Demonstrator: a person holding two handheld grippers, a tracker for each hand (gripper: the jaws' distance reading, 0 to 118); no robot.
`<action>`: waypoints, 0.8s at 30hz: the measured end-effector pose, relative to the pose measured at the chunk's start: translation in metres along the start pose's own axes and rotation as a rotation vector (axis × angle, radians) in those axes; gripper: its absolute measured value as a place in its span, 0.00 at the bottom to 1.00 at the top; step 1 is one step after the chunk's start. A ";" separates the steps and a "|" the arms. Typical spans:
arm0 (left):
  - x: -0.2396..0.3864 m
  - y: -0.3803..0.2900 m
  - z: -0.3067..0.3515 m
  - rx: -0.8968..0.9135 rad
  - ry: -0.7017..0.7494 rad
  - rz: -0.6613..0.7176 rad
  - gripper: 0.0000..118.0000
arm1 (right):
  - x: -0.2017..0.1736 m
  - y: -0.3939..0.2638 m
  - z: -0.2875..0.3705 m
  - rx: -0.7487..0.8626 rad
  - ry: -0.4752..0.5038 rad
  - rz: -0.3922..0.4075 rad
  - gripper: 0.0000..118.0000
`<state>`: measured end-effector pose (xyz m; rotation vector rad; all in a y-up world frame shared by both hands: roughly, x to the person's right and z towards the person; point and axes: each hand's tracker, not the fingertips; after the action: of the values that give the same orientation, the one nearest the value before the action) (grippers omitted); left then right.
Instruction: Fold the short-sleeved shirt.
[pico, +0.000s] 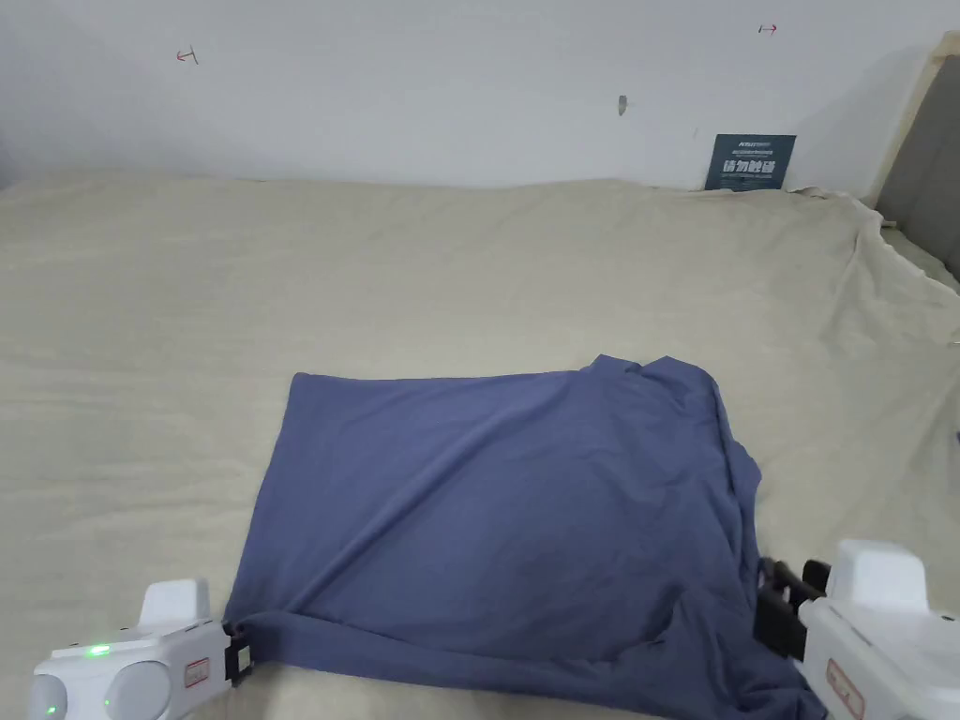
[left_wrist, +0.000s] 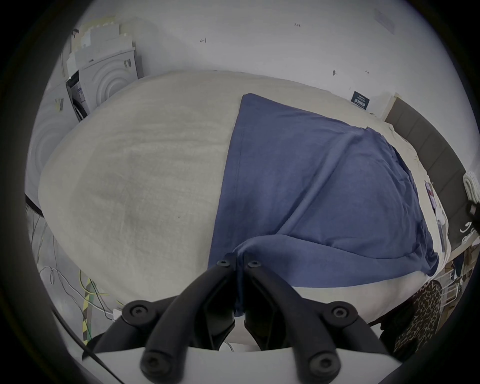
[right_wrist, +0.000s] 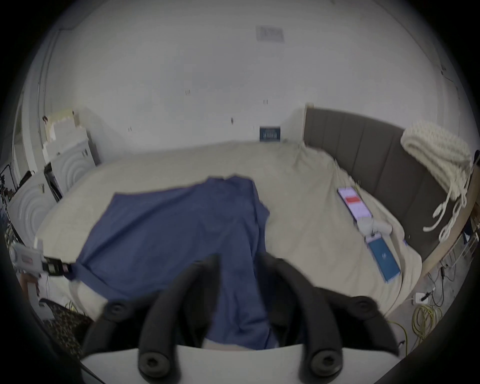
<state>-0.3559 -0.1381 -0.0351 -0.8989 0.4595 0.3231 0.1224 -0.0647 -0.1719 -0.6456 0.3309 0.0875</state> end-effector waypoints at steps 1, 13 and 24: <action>0.001 0.001 0.003 0.008 -0.003 -0.003 0.02 | 0.002 -0.010 -0.003 -0.008 -0.002 -0.005 0.44; -0.006 0.007 0.000 0.035 -0.028 -0.030 0.02 | 0.014 -0.081 -0.053 -0.271 -0.045 -0.015 0.61; -0.008 0.007 -0.001 0.027 -0.025 -0.028 0.02 | 0.016 -0.091 -0.063 -0.328 0.037 -0.038 0.08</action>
<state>-0.3656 -0.1353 -0.0359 -0.8730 0.4269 0.3016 0.1370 -0.1757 -0.1715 -0.9794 0.3432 0.0944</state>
